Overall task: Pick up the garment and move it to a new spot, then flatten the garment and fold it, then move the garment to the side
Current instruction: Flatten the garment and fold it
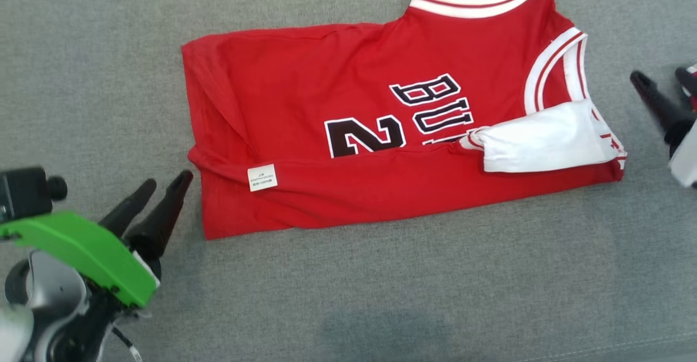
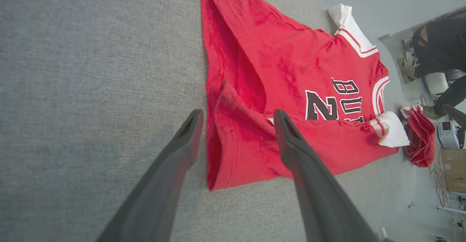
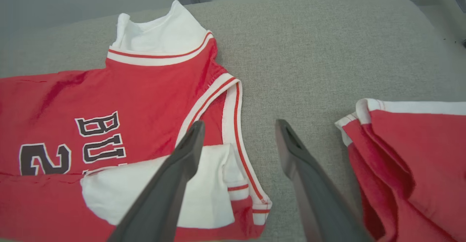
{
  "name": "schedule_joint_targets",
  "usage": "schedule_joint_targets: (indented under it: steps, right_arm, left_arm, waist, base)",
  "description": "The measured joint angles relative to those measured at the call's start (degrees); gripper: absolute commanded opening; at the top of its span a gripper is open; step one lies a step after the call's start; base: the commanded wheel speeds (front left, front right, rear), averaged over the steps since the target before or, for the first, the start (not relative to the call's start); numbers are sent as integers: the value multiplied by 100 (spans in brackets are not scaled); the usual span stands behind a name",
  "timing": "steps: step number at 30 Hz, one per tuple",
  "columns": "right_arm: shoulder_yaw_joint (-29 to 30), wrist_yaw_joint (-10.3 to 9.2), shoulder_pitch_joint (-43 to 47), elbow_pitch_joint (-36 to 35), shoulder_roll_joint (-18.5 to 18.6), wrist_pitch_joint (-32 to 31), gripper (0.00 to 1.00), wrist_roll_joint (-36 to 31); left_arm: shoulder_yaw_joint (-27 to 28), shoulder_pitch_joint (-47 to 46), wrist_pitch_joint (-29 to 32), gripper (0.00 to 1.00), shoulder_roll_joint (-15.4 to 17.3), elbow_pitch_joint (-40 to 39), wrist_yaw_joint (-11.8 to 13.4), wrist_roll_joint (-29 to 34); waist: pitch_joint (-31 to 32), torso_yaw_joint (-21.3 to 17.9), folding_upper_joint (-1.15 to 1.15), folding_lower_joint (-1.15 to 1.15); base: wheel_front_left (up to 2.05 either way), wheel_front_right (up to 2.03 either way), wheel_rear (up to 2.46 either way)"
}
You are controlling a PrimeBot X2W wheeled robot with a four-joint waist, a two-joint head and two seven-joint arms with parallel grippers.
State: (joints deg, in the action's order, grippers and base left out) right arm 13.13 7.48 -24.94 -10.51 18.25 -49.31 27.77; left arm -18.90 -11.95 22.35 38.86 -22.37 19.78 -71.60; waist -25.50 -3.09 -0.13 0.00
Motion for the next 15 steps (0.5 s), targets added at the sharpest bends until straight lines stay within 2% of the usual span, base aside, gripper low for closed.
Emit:
schedule_joint_targets:
  steps: [5,8,11,15]
  right_arm:
    - [-137,1,894,-280,236,599,100,-71]
    - [-169,0,1333,-257,282,1039,100,-141]
    - [-277,0,1601,-51,376,1499,100,-235]
    - [-371,1,1806,409,538,1942,100,-259]
  left_arm:
    - [-124,670,-667,100,-112,-57,-170,383]
    - [-236,839,-966,100,-342,77,-274,463]
    - [-381,831,-1196,100,-416,379,-397,765]
    - [-587,576,-1212,100,-697,717,-525,772]
  waist:
    - [302,16,0,0]
    - [409,70,0,0]
    - [415,148,0,0]
    - [257,212,0,0]
  base:
    - [0,0,0]
    - [0,0,0]
    - [0,0,0]
    - [0,0,0]
